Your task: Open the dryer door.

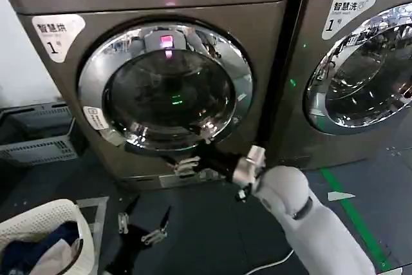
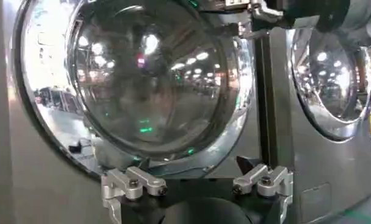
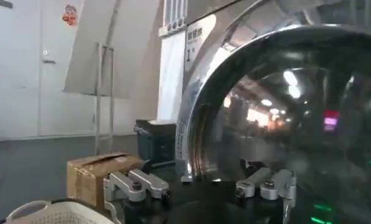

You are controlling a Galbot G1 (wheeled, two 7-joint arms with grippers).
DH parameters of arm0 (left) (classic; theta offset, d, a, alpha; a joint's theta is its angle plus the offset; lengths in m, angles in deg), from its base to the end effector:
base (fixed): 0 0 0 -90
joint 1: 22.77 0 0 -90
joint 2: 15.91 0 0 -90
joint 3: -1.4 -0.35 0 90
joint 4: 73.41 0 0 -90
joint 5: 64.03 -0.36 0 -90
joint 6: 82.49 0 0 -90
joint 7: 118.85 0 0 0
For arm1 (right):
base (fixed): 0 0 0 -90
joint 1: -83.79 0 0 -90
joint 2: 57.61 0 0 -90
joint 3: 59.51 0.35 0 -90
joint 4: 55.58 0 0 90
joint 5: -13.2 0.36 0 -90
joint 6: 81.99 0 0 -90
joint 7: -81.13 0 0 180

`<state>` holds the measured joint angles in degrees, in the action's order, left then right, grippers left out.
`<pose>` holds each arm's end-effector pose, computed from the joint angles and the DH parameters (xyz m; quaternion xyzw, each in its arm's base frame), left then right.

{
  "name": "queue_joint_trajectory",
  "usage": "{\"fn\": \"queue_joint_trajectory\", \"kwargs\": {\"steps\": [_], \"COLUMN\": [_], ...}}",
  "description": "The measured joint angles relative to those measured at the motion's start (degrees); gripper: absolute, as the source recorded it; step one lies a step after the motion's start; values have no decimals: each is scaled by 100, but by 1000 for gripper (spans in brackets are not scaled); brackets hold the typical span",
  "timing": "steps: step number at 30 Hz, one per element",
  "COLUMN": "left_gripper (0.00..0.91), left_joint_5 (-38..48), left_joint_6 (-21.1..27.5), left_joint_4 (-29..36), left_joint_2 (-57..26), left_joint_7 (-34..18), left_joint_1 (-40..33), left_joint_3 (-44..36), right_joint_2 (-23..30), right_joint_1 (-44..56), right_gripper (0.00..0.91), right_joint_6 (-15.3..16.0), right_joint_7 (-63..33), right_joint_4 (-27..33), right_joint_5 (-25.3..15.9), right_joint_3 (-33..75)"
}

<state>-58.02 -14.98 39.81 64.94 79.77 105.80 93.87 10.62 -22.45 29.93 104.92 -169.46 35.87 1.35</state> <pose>0.1318 0.0472 -0.3649 0.1818 0.9810 0.0339 0.0586 0.3457 0.0731 -0.1588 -0.4955 0.8663 -0.0514 0.0354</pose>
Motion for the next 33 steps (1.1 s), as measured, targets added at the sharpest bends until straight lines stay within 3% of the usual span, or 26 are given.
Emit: {"fn": "queue_joint_trajectory", "kwargs": {"steps": [19, 33], "left_gripper": [907, 907], "left_joint_5": [-36, -85], "left_joint_6": [-67, -174], "left_joint_4": [20, 17], "left_joint_2": [-1, 20], "left_joint_7": [171, 143], "left_joint_1": [10, 32], "left_joint_3": [-53, -46], "right_joint_2": [639, 1021], "right_joint_1": [-810, -1164], "right_gripper": [907, 907], "right_joint_6": [-232, -155], "right_joint_7": [-155, -409], "right_joint_4": [1165, 1689], "right_joint_5": [-133, -204], "right_joint_3": [-778, -1098]}}
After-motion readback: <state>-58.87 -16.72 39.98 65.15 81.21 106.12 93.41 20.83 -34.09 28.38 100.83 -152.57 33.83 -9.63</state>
